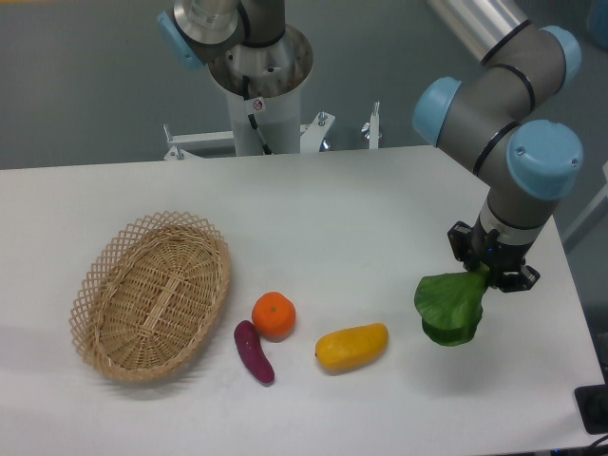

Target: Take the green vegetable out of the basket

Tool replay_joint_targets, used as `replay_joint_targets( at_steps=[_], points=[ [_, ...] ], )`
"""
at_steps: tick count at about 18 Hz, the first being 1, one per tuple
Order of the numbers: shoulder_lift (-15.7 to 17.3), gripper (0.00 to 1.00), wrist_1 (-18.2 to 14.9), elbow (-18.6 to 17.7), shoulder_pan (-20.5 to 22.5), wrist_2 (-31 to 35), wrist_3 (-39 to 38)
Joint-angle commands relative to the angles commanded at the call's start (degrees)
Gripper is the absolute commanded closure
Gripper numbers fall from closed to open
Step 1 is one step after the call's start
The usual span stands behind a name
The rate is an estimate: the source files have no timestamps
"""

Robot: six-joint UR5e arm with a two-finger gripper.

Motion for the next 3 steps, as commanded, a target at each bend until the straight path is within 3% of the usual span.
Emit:
replay_joint_targets(
  at_steps=[3],
  points=[
    [0.0,0.74,0.0,0.0,0.0,0.0,0.0]
  ],
)
